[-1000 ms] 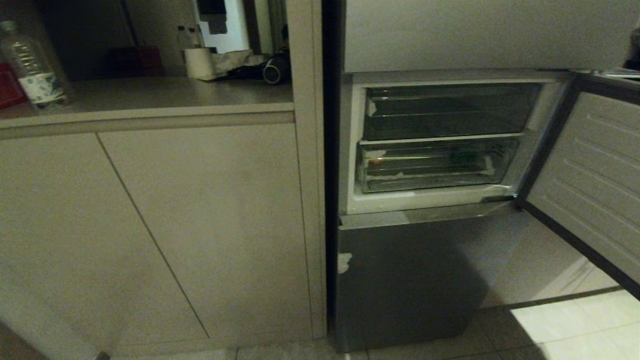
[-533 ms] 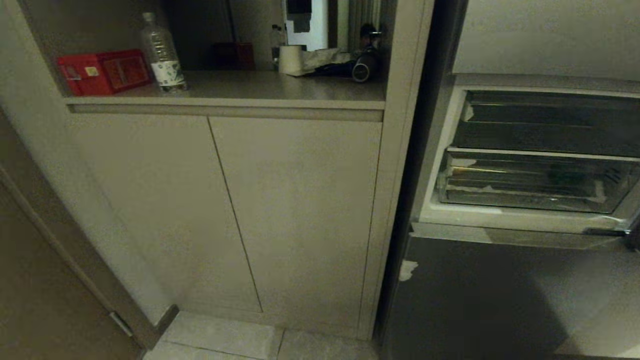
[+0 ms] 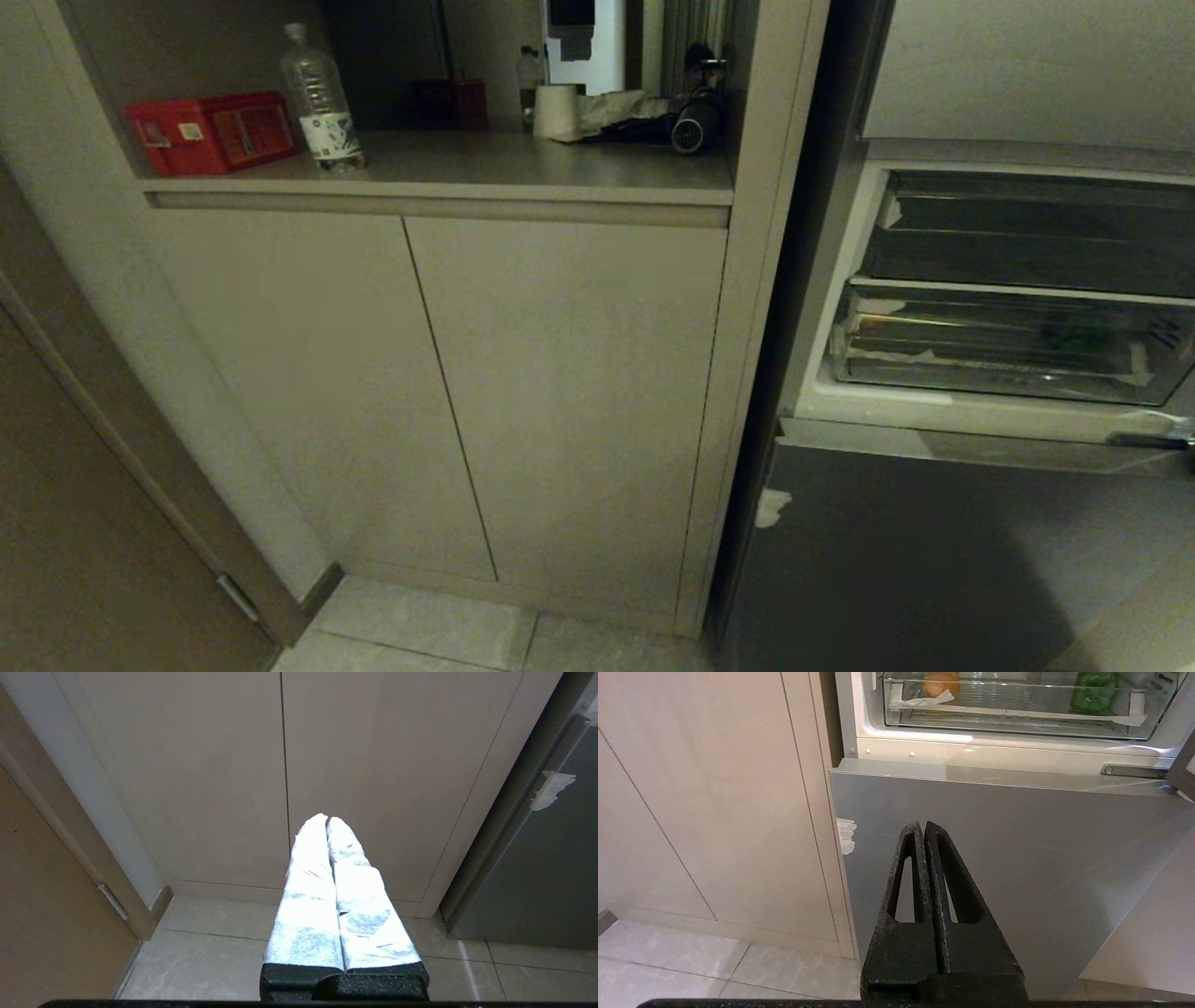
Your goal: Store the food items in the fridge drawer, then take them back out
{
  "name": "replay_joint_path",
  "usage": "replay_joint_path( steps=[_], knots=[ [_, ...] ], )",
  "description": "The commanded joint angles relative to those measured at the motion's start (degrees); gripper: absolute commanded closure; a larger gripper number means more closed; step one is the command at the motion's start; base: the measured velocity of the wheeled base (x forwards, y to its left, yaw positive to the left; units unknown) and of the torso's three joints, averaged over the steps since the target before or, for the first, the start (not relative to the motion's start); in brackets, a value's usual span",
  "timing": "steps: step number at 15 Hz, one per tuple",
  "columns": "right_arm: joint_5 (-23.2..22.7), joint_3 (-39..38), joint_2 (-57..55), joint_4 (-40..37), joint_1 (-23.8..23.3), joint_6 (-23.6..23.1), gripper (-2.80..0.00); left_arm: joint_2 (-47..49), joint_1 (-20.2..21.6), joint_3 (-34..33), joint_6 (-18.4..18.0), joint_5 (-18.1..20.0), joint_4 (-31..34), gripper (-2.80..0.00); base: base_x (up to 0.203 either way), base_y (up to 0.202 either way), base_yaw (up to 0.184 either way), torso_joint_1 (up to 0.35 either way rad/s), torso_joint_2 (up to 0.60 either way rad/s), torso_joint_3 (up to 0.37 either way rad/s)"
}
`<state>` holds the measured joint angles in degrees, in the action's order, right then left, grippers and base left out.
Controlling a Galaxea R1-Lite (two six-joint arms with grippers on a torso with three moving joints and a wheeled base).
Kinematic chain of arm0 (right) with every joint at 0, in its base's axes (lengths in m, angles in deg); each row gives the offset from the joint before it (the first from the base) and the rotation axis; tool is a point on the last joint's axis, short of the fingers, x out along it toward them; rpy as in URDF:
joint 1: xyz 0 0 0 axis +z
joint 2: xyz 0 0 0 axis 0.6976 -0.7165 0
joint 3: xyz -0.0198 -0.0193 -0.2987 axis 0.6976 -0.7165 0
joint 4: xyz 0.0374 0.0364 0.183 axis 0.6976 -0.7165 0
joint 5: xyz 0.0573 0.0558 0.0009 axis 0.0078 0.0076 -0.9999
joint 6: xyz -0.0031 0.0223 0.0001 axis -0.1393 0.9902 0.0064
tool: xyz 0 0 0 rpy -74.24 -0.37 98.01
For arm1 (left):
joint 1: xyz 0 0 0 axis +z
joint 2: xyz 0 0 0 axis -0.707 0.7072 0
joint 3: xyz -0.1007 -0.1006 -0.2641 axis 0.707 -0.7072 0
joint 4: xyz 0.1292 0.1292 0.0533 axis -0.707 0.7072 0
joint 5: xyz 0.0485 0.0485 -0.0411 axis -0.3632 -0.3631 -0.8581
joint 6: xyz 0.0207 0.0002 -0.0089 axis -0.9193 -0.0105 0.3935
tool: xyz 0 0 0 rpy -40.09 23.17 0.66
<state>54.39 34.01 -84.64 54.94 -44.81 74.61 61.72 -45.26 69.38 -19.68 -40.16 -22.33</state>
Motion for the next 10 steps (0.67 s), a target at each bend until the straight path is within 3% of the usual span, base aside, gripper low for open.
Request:
replay_joint_path(
  steps=[1,7,10],
  knots=[
    [0.0,-1.8,0.0,0.1,0.0,0.0,0.00,0.0,0.0,0.0,0.1,-0.1,0.0,0.00,0.000,0.000,0.000,0.000,0.00,0.000],
    [-0.4,-1.7,0.0,0.0,0.0,-3.3,0.00,0.0,0.0,0.0,-0.1,-0.1,0.0,0.00,0.000,0.000,0.000,0.000,0.00,0.000],
    [-0.5,3.7,-4.3,-0.5,0.0,-4.0,0.00,0.0,0.0,0.0,0.1,0.0,0.0,0.00,0.000,0.000,0.000,0.000,0.00,0.000]
  ],
)
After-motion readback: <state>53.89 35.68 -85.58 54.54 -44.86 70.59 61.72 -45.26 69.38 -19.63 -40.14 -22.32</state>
